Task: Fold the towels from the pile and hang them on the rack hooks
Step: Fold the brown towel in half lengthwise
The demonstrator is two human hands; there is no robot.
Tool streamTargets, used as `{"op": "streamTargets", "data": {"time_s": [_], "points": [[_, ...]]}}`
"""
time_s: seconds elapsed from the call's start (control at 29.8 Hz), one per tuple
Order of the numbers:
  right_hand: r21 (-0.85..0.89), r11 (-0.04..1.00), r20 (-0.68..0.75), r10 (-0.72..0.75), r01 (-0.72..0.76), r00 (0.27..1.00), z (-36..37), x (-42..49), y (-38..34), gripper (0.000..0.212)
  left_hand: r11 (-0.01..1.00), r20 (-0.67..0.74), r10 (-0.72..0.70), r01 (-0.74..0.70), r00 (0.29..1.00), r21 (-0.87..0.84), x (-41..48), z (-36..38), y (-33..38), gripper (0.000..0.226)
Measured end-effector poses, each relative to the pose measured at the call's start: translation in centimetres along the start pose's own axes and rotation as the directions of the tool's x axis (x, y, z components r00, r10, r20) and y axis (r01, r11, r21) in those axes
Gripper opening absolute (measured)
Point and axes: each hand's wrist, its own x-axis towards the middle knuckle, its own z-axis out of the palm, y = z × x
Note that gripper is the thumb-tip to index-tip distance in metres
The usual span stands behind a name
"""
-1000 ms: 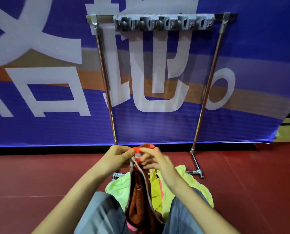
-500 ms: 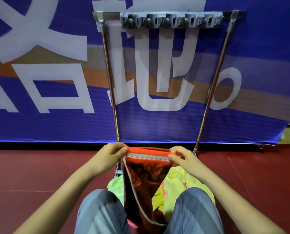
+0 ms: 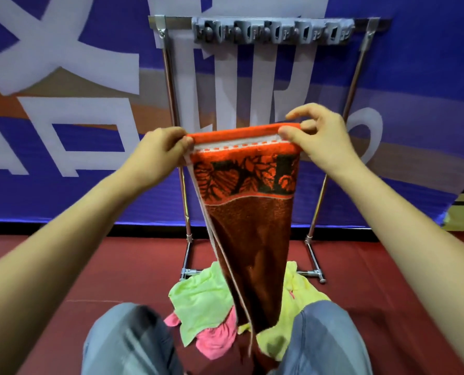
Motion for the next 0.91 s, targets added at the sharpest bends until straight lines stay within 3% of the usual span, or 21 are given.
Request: {"op": "streamTargets", "data": {"time_s": [0.17, 0.47, 0.67, 0.91], "points": [[-0.032, 0.997, 0.017, 0.071, -0.071, 0.997, -0.4, -0.3, 0.5, 0.015, 0.997, 0.006, -0.024, 0.025, 1.0, -0.072, -0.4, 0.4, 0.2, 0.027], [0.15, 0.959, 0.072, 0.234, -0.242, 0.97, 0.9, -1.0, -0.3, 0.022, 0.959, 0.02, -0.166, 0.166, 0.986, -0.228, -0.7, 1.1, -0.9, 0.026], [0.352, 0.821, 0.164, 0.418, -0.449, 0.893, 3.8, -2.8, -1.5, 0.027, 0.924, -0.027, -0.221, 0.2, 0.975, -0.326, -2.6, 3.7, -0.3, 0.021], [0.487, 0.648, 0.389, 0.439, -0.586, 0.81, 7.9, -5.3, -2.9, 0.013, 0.93, -0.085, -0.177, 0.138, 0.981, -0.34, -4.8, 6.3, 1.7, 0.026]]}}
